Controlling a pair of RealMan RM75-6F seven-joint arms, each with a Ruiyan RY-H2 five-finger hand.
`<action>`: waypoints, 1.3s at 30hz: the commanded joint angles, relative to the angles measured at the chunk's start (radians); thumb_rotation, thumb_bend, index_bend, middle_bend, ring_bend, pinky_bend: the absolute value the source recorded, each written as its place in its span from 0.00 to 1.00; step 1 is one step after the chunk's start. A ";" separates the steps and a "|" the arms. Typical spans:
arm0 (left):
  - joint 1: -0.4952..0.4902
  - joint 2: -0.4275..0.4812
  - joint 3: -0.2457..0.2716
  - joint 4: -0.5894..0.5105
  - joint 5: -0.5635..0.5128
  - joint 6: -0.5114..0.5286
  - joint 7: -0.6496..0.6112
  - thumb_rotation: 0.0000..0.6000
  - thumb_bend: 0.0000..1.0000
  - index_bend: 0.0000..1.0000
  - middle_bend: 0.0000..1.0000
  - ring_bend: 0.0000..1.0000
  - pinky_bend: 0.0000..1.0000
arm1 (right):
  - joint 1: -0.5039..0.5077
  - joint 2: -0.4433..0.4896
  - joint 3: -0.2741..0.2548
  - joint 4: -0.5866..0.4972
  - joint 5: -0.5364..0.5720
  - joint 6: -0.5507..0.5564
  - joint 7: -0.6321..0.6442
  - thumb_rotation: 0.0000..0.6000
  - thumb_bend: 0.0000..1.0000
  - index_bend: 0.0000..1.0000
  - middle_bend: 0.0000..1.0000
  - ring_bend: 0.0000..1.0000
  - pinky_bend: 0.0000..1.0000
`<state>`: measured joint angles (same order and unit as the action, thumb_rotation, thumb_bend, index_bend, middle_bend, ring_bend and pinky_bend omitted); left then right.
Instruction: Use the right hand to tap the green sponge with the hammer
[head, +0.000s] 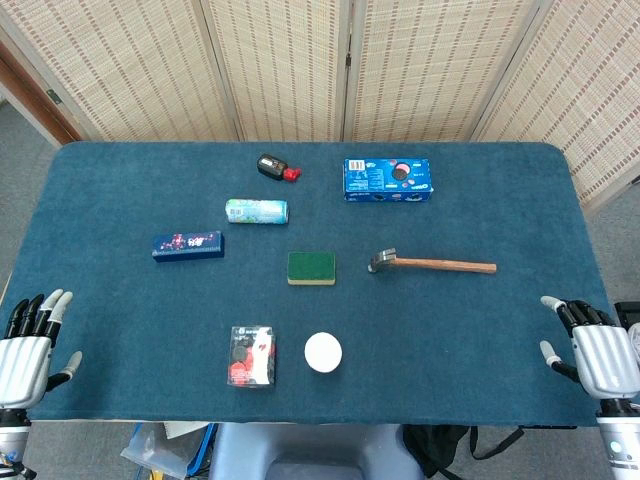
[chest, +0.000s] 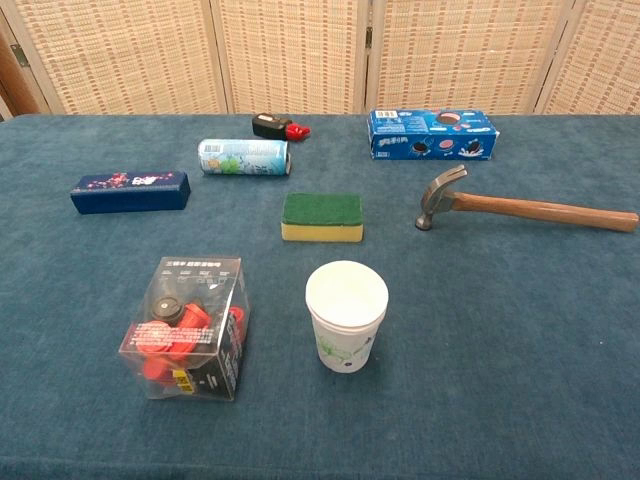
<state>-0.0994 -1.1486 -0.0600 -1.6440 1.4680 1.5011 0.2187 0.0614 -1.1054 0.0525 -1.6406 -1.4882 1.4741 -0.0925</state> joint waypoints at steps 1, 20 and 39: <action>0.001 -0.001 -0.001 0.001 0.001 0.004 -0.003 1.00 0.28 0.00 0.00 0.01 0.00 | -0.002 0.001 0.001 -0.002 -0.003 0.006 0.002 1.00 0.30 0.21 0.29 0.22 0.31; 0.001 -0.006 0.003 0.007 -0.004 -0.005 -0.010 1.00 0.28 0.00 0.00 0.01 0.00 | 0.053 0.022 0.033 -0.037 0.004 -0.051 -0.033 1.00 0.30 0.21 0.29 0.22 0.31; 0.014 -0.001 0.012 0.004 0.009 0.012 -0.023 1.00 0.28 0.00 0.00 0.01 0.00 | 0.348 -0.021 0.143 -0.040 0.145 -0.412 -0.116 1.00 0.30 0.21 0.35 0.22 0.31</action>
<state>-0.0852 -1.1501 -0.0484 -1.6398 1.4774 1.5127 0.1950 0.3785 -1.1045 0.1797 -1.7023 -1.3660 1.0933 -0.1950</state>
